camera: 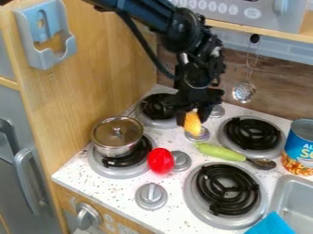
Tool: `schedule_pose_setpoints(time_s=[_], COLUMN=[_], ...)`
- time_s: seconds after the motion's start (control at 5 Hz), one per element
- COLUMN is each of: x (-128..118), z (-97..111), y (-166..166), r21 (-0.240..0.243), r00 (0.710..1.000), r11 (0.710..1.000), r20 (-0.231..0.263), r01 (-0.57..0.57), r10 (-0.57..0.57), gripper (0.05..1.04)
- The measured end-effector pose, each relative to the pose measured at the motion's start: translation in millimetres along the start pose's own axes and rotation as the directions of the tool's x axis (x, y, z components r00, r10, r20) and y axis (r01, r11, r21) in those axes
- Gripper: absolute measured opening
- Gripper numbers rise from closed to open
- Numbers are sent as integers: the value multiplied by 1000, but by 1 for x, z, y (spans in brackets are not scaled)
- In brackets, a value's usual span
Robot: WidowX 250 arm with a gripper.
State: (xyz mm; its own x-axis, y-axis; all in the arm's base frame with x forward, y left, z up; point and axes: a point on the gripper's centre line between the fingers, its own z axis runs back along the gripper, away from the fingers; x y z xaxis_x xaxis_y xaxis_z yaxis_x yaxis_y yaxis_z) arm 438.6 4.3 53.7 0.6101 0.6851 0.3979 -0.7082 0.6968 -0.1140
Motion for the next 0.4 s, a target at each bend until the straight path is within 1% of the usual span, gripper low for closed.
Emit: schedule_pose_setpoints(time_s=[0.2,0.4], x=[6,-1], z=[-5,-24], y=[6,14], r21=[20,69], r00=[999,1000], r11=[1000,998], r20=[34,26], r01=[-12,-7], r10=[12,5], gripper=[685,685])
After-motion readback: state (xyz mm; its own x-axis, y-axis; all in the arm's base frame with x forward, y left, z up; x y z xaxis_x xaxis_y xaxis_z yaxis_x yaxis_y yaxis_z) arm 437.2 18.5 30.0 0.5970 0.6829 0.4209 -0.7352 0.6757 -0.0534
